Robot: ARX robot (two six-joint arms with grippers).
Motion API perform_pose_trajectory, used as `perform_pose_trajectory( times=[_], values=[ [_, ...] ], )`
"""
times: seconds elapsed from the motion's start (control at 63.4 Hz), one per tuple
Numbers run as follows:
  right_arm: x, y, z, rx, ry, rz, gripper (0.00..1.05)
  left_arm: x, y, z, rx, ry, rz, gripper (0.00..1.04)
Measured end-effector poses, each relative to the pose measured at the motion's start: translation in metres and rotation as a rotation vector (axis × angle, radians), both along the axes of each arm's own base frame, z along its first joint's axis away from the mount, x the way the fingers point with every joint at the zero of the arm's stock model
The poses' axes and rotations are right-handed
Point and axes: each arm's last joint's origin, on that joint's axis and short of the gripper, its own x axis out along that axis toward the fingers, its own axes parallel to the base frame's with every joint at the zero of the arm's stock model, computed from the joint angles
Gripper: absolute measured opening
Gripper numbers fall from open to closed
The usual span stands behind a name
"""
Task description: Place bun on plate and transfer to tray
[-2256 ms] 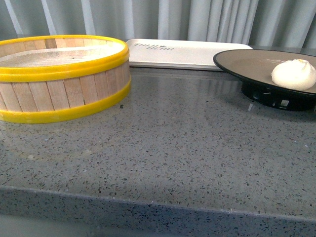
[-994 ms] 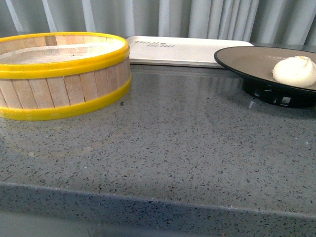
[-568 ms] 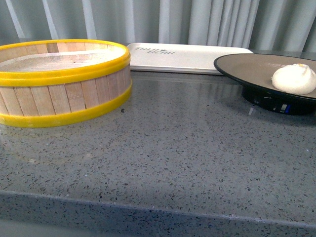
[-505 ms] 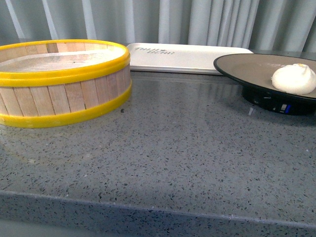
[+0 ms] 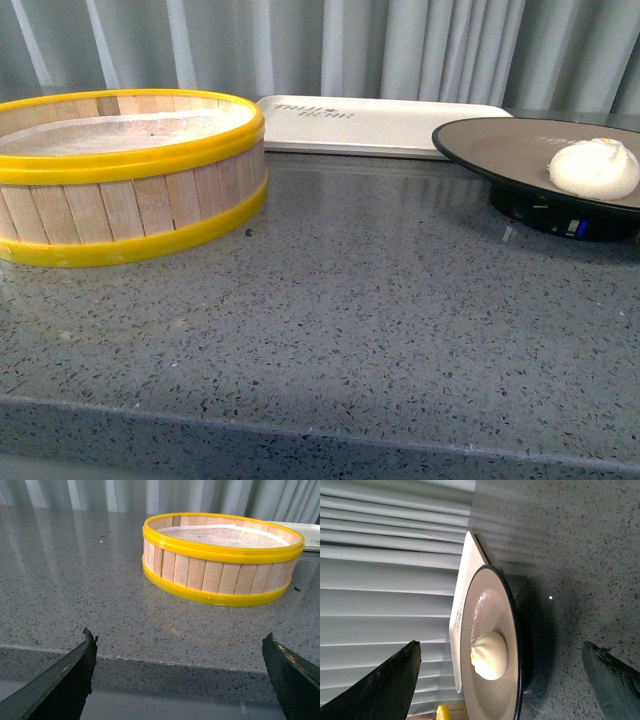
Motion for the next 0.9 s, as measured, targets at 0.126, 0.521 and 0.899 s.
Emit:
perform_pose_trajectory(
  times=[0.126, 0.521, 0.899],
  values=[
    [0.004, -0.006, -0.003, 0.036, 0.022, 0.000, 0.96, 0.000, 0.000, 0.000, 0.000, 0.000, 0.000, 0.98],
    [0.050, 0.009, -0.013, 0.078, 0.075, 0.100, 0.96, 0.000, 0.000, 0.000, 0.000, 0.000, 0.000, 0.98],
    [0.061, 0.039, -0.017, 0.099, 0.079, 0.185, 0.83, 0.000, 0.000, 0.000, 0.000, 0.000, 0.000, 0.98]
  ],
)
